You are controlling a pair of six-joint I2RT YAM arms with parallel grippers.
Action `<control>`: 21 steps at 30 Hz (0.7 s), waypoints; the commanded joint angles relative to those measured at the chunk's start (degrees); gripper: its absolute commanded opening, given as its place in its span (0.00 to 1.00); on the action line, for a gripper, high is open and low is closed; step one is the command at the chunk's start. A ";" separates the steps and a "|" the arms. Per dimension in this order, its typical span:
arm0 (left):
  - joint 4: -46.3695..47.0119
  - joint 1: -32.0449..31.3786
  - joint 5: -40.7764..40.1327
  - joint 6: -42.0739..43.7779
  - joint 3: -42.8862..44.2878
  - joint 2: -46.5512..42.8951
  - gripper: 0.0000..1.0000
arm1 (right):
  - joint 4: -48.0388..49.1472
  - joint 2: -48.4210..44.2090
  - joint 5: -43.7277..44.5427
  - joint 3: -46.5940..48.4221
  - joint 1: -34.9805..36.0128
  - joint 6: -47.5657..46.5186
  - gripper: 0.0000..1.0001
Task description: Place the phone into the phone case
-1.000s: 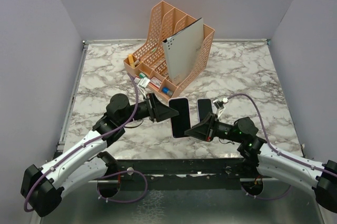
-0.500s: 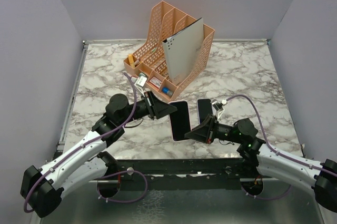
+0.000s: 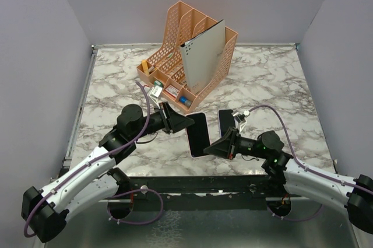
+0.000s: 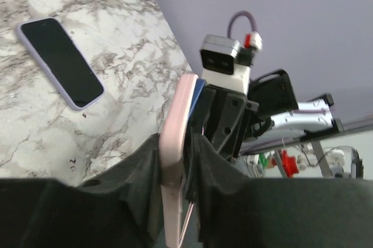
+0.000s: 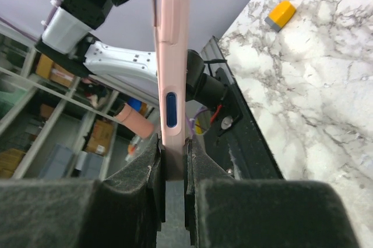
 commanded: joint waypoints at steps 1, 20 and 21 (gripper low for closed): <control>-5.79 1.01 -6.36 3.23 2.29 -0.22 0.48 | 1.14 -1.07 1.33 1.20 -0.15 -0.85 0.00; 10.47 1.08 2.51 -5.57 -5.82 -0.83 0.75 | 10.70 2.13 6.99 5.04 -0.06 0.31 0.01; 11.13 1.06 2.85 -6.00 -6.08 -0.62 0.75 | 10.96 2.56 7.03 5.02 -0.07 0.37 0.00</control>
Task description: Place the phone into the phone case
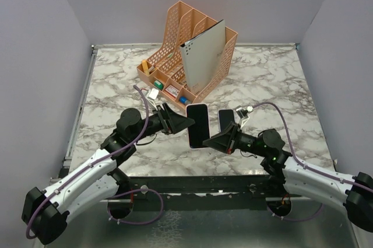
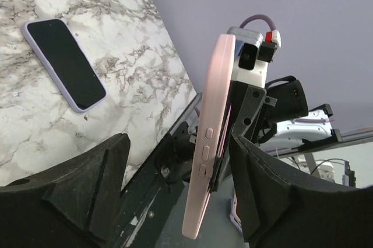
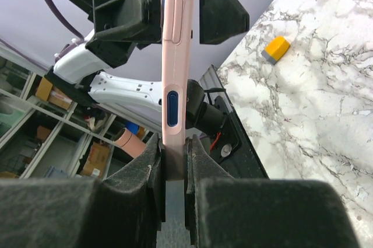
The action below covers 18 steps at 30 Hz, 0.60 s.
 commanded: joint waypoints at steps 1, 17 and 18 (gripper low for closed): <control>7.51 0.01 3.75 -3.93 -1.88 0.93 0.75 | 8.18 1.35 1.87 3.04 -0.19 0.43 0.00; 17.24 -0.02 7.60 -9.77 -7.79 2.75 0.60 | 11.52 5.47 6.03 2.69 -0.09 1.23 0.00; 17.59 -0.08 7.55 -9.83 -7.97 2.51 0.56 | 11.51 5.85 5.83 2.88 -0.13 1.23 0.00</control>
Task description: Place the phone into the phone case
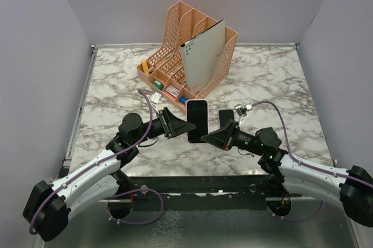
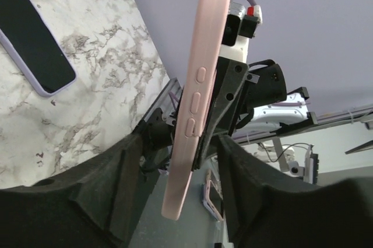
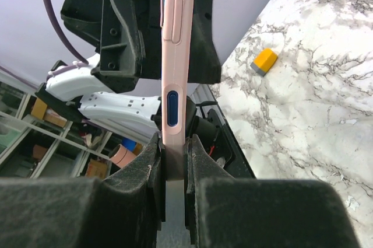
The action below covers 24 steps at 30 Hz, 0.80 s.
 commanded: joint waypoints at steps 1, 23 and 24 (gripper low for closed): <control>4.69 -0.09 1.96 -1.14 -1.16 -0.52 0.54 | 6.59 1.06 2.15 2.78 -0.14 0.31 0.01; 7.23 -0.13 7.06 8.02 -1.79 -2.00 0.00 | 0.76 0.84 -0.52 3.03 -0.15 0.98 0.48; 7.24 -0.09 8.47 9.08 -1.56 -1.78 0.00 | -0.61 0.29 -0.18 3.46 -0.15 0.68 0.57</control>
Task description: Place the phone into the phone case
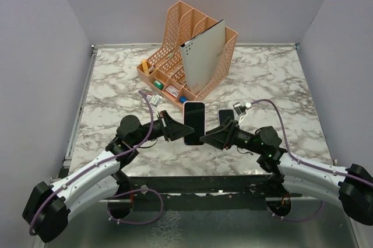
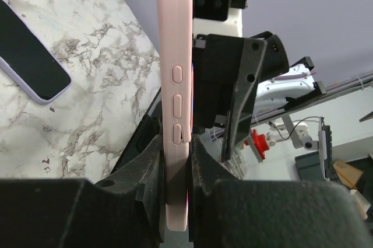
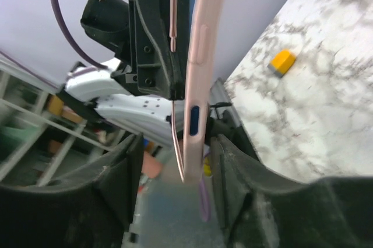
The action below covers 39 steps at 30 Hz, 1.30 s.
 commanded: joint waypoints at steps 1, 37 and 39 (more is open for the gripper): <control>2.39 0.01 6.72 6.65 0.66 -0.58 0.00 | -5.15 -3.27 1.55 2.95 -0.18 -2.58 0.63; 1.90 0.02 20.11 12.06 2.87 1.85 0.00 | -28.62 -14.93 8.30 13.40 -0.19 -10.57 0.47; 1.81 0.02 20.08 12.13 2.84 1.99 0.00 | -28.62 -14.94 8.39 13.38 -0.19 -10.57 0.44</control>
